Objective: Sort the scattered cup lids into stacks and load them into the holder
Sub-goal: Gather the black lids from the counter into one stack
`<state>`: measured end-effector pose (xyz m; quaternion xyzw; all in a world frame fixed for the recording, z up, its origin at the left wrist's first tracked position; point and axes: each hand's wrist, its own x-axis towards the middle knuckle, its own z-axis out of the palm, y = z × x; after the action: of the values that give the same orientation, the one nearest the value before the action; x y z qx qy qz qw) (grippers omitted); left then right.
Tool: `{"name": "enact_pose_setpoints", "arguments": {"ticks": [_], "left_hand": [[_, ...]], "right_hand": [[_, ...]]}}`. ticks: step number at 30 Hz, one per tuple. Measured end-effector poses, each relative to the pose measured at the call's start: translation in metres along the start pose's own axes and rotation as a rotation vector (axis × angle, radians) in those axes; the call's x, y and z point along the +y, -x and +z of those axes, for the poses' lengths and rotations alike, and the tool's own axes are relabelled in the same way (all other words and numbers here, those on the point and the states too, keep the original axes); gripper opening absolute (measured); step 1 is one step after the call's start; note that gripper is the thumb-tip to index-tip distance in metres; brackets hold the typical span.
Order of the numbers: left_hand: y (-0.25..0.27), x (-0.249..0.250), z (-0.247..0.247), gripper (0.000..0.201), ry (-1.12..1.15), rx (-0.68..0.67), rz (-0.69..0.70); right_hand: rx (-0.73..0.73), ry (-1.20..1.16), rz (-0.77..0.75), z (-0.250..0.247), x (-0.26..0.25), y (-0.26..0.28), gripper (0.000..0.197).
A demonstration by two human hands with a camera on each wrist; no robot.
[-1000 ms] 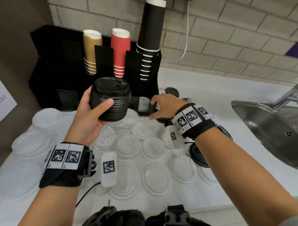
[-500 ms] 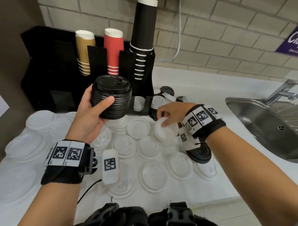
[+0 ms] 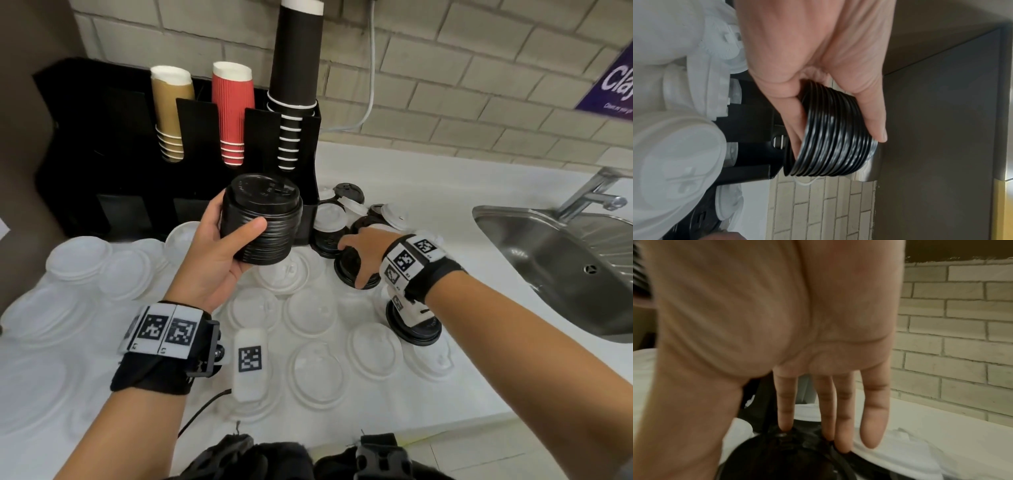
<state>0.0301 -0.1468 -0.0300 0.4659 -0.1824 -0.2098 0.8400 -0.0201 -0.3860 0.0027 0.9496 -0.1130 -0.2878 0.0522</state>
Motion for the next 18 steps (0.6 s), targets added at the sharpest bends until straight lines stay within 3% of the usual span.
{"name": "enact_pose_setpoints", "arguments": {"ticks": [11, 15, 18], "left_hand": [[0.001, -0.008, 0.009, 0.055, 0.040, -0.052, -0.027], [0.002, -0.013, 0.012, 0.062, 0.044, -0.045, -0.055], [0.001, -0.015, 0.014, 0.062, 0.037, -0.042, -0.065]], "right_hand": [[0.159, -0.187, -0.003, 0.017, 0.019, -0.003, 0.064], [0.202, -0.644, -0.133, -0.009, 0.031, 0.020, 0.055], [0.363, -0.943, -0.273, -0.033, 0.027, 0.044, 0.049]]}}
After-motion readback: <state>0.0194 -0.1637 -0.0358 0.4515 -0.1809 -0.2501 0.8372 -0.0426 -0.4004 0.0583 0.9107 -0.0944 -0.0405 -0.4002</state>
